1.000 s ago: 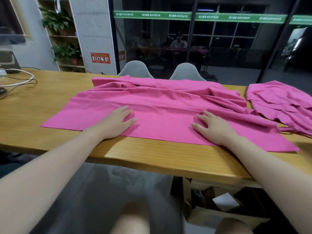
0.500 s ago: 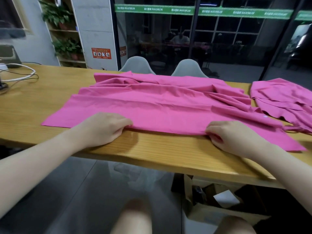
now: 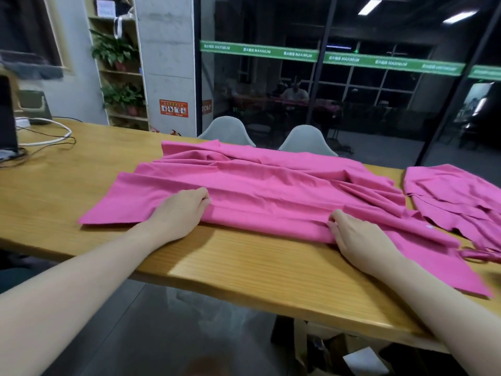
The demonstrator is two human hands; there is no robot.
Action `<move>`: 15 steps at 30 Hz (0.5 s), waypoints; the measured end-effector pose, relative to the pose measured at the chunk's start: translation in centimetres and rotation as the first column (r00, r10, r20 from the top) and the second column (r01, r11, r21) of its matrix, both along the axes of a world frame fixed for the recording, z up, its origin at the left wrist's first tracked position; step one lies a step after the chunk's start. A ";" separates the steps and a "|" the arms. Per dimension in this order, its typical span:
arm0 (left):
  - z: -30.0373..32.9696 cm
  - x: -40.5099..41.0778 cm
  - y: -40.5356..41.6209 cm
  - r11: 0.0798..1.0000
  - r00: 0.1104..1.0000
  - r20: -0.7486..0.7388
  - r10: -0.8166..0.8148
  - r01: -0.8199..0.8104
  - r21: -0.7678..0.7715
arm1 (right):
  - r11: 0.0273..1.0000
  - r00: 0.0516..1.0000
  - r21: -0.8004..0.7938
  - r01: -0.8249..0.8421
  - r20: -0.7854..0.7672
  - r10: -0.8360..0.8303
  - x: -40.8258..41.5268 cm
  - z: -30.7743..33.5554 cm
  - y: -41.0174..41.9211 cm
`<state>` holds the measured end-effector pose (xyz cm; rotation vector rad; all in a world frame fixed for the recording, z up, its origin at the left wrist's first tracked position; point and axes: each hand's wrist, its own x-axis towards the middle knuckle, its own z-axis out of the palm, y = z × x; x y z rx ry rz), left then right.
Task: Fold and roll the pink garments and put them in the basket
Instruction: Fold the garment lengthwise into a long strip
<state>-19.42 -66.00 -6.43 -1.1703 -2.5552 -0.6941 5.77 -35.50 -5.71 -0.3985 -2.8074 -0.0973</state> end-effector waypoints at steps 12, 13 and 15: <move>-0.4 -4.0 2.9 0.988 0.996 -0.073 -0.053 0.042 -0.151 | 0.991 0.986 -0.137 -0.001 -0.162 -0.021 -3.7 -1.1 4.1; -0.8 -4.2 3.1 0.988 0.997 -0.070 -0.023 0.012 -0.155 | 0.978 0.983 -0.207 -0.002 -0.179 -0.036 -3.9 -1.6 4.4; -1.2 -4.6 3.3 0.988 0.997 -0.071 0.008 -0.019 -0.155 | 0.956 0.981 -0.292 -0.011 -0.190 -0.047 -4.1 -2.0 4.9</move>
